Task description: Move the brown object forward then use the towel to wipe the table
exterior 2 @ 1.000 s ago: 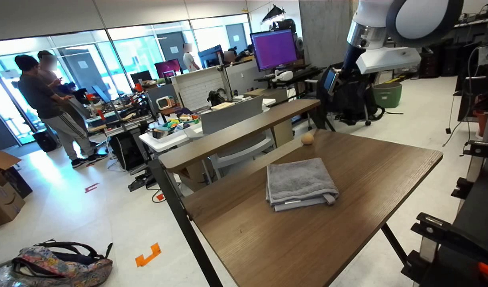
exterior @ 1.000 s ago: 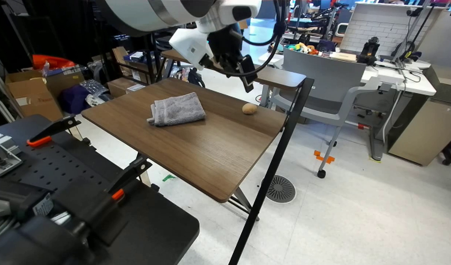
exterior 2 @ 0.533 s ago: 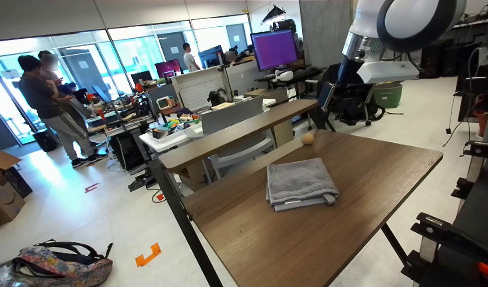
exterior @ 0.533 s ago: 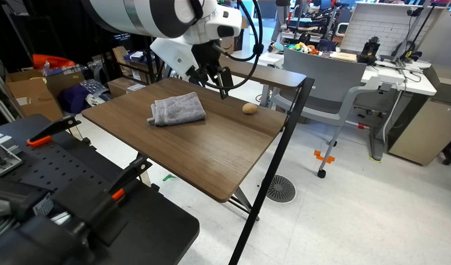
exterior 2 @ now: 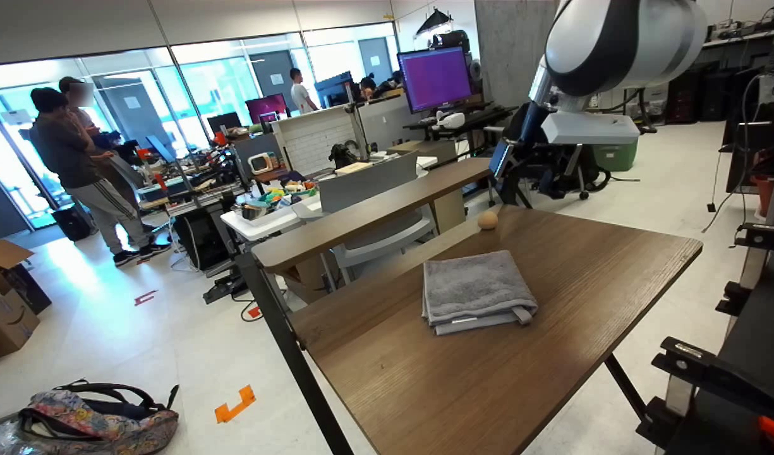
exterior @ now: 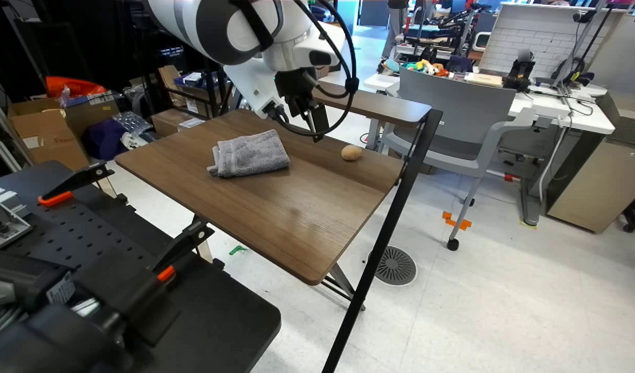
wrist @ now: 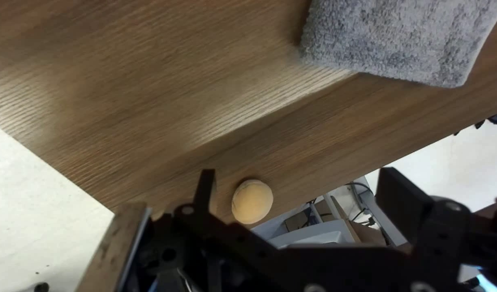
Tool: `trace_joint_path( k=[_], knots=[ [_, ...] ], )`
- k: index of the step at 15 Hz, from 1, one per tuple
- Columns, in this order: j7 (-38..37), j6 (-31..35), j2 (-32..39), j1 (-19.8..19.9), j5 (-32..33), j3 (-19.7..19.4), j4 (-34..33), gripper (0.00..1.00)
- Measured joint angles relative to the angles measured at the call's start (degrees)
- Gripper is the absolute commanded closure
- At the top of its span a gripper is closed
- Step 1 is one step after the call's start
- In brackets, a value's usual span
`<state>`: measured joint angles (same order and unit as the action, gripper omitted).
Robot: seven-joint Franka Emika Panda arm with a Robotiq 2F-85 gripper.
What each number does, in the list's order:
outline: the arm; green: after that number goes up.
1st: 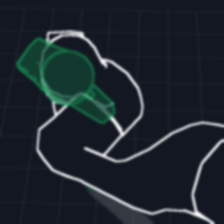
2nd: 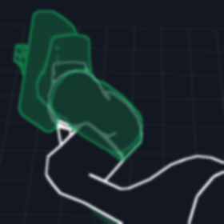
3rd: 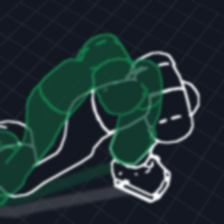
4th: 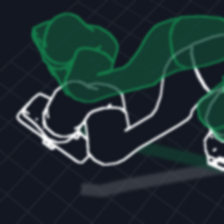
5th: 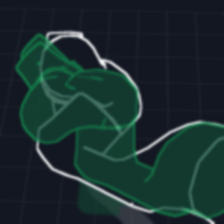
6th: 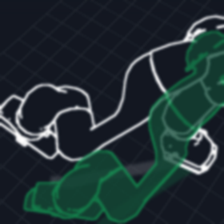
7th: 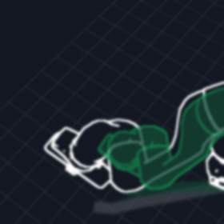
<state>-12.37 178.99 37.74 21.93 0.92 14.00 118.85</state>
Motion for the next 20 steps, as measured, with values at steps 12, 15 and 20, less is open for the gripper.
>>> trace_joint_path(
  k=[12,15,20],
  knots=[
    [-0.1,2.4,27.1,-15.3,-5.7,-15.3,-37.1,0.0],
    [-0.2,1.9,32.1,-15.7,-6.3,-15.6,-43.9,0.0],
    [-1.6,-0.1,38.8,-16.8,-7.9,-16.3,-53.0,0.0]
  ],
)
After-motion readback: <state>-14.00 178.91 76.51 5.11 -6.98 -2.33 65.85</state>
